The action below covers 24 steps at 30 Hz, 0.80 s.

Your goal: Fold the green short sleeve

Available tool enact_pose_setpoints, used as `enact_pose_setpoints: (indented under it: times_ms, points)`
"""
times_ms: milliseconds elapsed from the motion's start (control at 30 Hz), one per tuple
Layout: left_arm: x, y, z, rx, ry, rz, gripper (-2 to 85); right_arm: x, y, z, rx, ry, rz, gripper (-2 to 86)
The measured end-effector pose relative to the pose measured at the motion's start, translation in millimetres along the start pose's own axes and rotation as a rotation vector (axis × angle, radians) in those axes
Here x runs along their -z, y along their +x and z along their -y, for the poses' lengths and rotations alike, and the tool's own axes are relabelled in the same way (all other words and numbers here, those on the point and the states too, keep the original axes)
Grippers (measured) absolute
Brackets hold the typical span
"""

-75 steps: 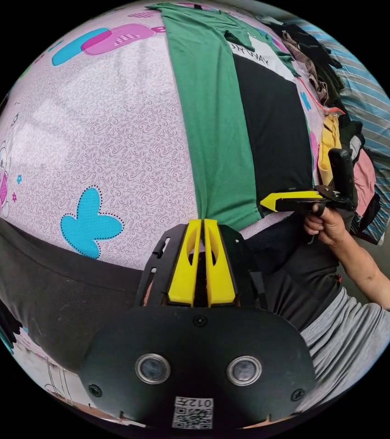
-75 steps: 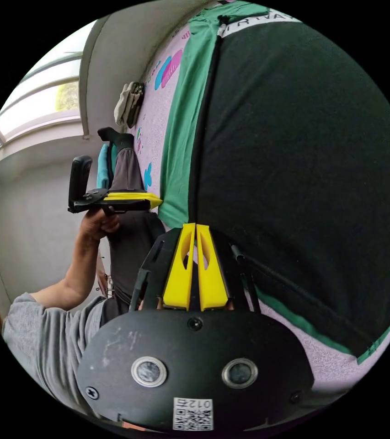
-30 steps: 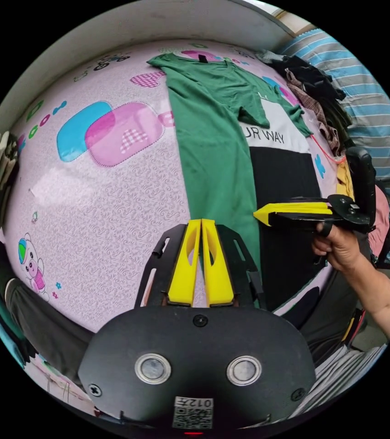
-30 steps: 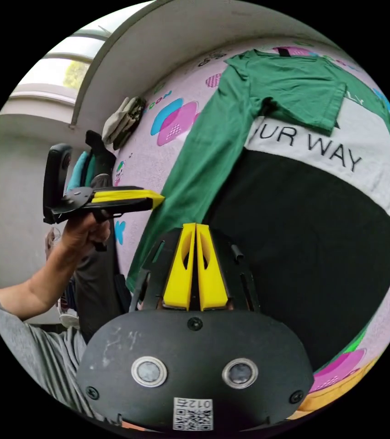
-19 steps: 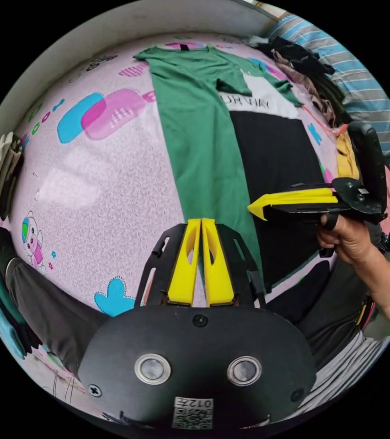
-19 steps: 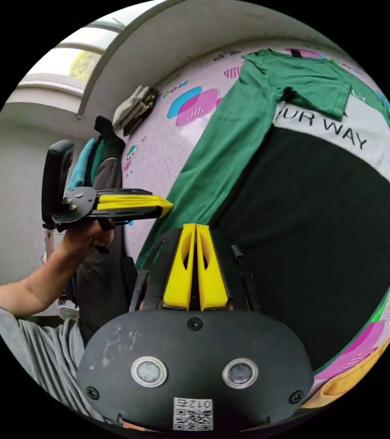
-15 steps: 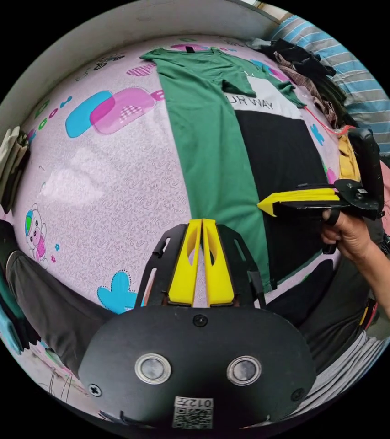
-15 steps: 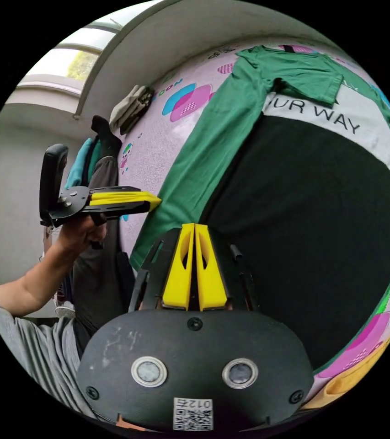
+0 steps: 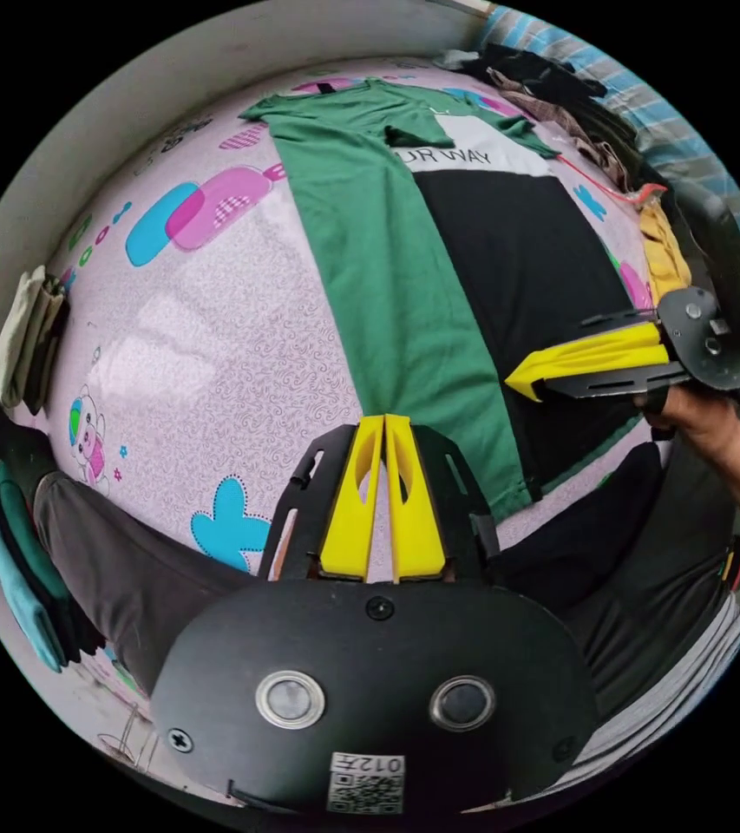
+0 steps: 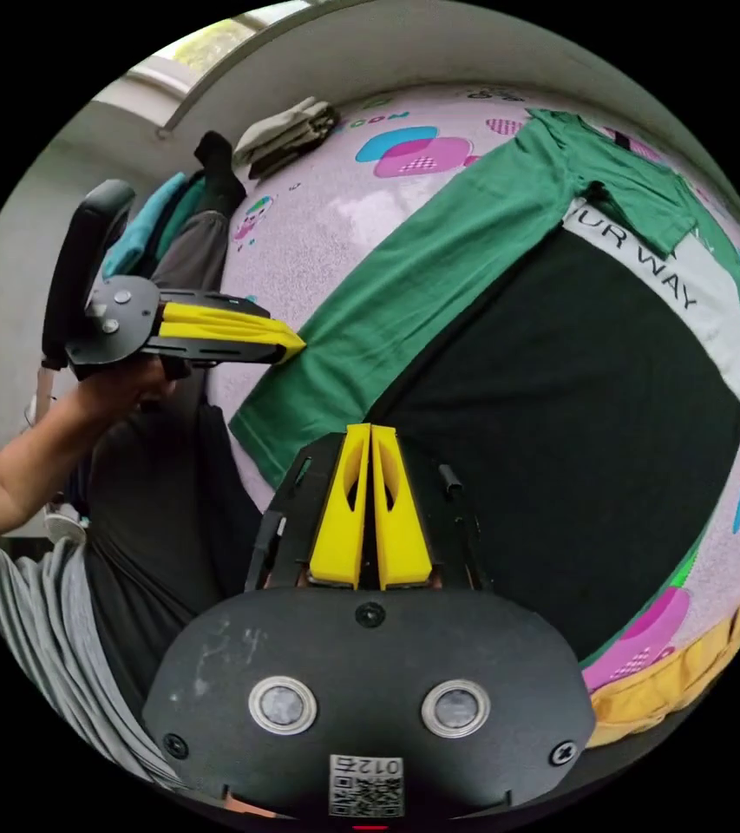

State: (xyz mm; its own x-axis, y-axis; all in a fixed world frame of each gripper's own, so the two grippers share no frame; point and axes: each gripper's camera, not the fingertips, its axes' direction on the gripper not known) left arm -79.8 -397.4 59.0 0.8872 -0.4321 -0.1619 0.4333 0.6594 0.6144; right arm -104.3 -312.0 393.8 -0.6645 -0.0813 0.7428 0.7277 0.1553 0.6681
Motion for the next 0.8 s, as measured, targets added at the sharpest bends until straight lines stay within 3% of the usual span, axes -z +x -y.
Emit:
enact_pose_setpoints:
  times_ms: [200, 367, 467, 800]
  points:
    - [2, 17, -6, -0.064, 0.079, 0.097, 0.4, -15, -54, 16, 0.207, -0.079, -0.252, -0.9]
    - [3, 17, -8, -0.150, 0.113, 0.111, 0.6, -26, -83, 5, 0.361, 0.001, -0.382, -0.8]
    - [7, 1, 7, -0.124, 0.025, 0.034, 0.7, -26, -86, 2, 0.343, 0.053, -0.394, -0.8]
    - [38, -89, 164, 0.155, 0.323, -0.152, 0.6, 15, -46, 41, 0.289, 0.074, -0.242, -0.9]
